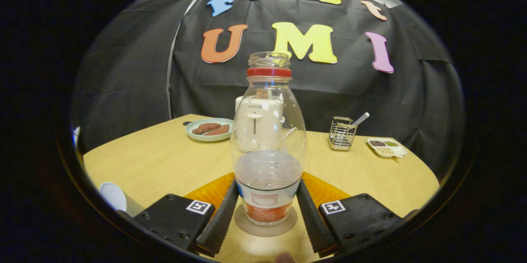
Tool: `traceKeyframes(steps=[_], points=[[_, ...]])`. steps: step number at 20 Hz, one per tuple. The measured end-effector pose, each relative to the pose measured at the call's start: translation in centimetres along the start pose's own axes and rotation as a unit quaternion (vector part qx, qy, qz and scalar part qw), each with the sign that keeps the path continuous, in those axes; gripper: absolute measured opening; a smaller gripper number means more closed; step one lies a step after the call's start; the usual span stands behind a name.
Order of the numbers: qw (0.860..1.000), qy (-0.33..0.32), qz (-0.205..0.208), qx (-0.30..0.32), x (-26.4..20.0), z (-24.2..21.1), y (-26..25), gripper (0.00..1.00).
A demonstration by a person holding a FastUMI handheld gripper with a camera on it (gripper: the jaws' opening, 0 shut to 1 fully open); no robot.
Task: Take the bottle from table, then pour the juice into the cup, finally place the bottle on the coaster
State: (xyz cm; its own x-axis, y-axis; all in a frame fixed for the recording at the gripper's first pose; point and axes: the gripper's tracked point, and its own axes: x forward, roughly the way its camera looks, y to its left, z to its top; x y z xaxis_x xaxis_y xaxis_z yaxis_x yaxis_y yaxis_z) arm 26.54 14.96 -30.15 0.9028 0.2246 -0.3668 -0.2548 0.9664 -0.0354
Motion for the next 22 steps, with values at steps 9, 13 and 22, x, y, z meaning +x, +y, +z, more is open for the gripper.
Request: traceKeyframes(steps=[9,13,22], points=[[1.0,0.009,0.002,0.024,-0.8,-0.4,-0.1,0.99],[0.999,-0.002,-0.006,0.045,-2.3,0.5,-0.8,0.99],[0.994,-0.07,-0.015,0.078,-14.2,5.8,-2.3,0.99]])
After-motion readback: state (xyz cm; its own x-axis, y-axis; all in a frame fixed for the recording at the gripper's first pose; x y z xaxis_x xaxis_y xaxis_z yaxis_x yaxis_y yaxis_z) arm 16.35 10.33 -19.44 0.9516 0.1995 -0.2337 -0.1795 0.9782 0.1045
